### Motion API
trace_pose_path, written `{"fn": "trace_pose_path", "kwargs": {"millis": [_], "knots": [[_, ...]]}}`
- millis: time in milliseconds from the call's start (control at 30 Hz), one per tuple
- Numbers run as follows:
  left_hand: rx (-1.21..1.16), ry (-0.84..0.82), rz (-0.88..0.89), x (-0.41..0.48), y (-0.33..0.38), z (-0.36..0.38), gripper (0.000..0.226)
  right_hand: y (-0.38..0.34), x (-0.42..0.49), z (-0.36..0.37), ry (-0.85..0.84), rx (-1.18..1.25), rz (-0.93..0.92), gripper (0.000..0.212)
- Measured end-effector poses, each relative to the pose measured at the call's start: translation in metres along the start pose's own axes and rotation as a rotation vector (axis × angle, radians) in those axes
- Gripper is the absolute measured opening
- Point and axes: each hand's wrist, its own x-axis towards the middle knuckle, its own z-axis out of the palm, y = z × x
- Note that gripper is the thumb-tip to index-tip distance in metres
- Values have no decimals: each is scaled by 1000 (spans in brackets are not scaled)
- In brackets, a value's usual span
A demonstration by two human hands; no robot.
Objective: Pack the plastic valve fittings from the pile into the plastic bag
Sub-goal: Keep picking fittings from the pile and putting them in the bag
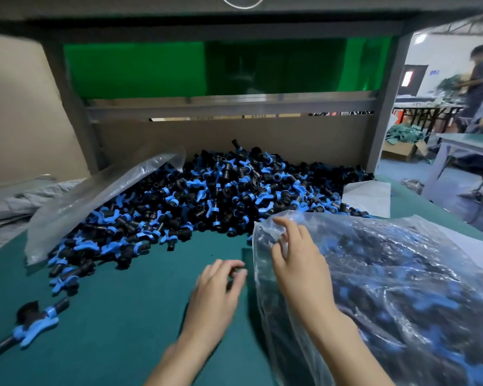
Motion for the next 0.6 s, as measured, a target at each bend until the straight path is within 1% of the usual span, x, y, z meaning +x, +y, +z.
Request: {"fn": "trace_pose_path", "kwargs": {"millis": [67, 100, 167, 267, 433, 600], "knots": [[215, 115, -89, 5, -32, -11, 25, 7, 2, 4, -14, -17, 15, 41], [322, 129, -163, 9, -46, -18, 29, 10, 3, 5, -26, -26, 22, 41], [428, 130, -330, 21, -61, -24, 40, 16, 5, 8, -55, -46, 35, 41], [524, 134, -441, 43, -71, -22, 52, 25, 2, 11, -65, -56, 57, 42], [643, 151, -529, 73, -81, -26, 46, 35, 2, 14, -60, -48, 83, 40], [592, 177, -551, 81, -84, -27, 33, 39, 2, 17, -58, -58, 90, 40]]}}
